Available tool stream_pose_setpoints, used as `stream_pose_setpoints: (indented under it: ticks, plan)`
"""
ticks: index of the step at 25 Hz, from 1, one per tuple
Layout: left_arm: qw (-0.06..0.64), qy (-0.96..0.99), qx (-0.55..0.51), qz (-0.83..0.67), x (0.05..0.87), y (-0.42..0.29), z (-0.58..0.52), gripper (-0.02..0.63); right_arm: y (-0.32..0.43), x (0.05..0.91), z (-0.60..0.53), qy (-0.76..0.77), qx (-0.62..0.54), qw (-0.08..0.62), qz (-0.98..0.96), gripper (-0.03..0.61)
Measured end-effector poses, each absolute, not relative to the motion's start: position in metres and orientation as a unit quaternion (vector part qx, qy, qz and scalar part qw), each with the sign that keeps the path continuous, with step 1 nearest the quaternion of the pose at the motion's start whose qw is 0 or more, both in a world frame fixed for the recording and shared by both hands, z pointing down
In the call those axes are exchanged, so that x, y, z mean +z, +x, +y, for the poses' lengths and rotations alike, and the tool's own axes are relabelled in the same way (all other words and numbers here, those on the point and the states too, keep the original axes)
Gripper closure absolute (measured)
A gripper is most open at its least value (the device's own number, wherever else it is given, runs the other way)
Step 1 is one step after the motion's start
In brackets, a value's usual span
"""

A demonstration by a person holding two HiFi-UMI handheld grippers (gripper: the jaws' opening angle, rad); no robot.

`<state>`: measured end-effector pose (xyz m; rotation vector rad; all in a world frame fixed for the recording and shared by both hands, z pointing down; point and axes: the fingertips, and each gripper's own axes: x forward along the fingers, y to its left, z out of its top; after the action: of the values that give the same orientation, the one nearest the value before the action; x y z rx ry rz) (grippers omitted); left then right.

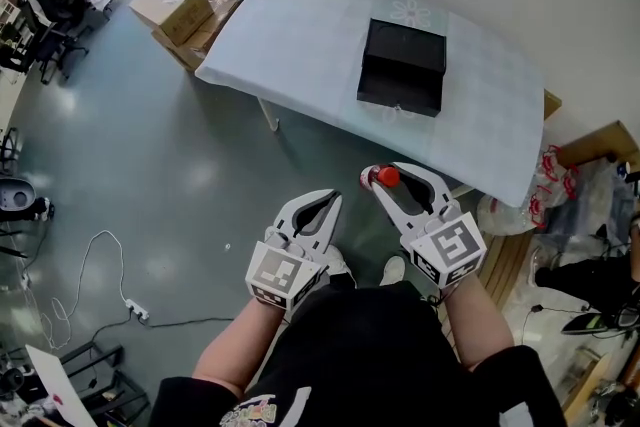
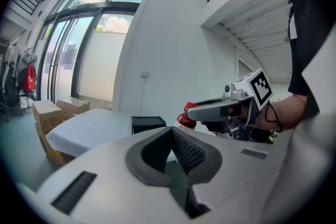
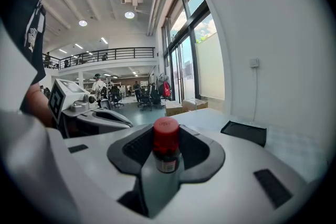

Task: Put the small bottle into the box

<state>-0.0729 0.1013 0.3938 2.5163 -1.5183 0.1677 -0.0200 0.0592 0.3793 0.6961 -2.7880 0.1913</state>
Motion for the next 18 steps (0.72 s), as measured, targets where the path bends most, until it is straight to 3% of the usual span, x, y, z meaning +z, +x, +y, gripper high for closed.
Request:
stream_pose_setpoints:
  ticks: [18]
  plan:
    - [0.094,0.859,0.053,-0.500,0.396,-0.098,0.096,0.606,-0.051,0.381,0.050,0.249,0.061,0.132,-0.958,0.428]
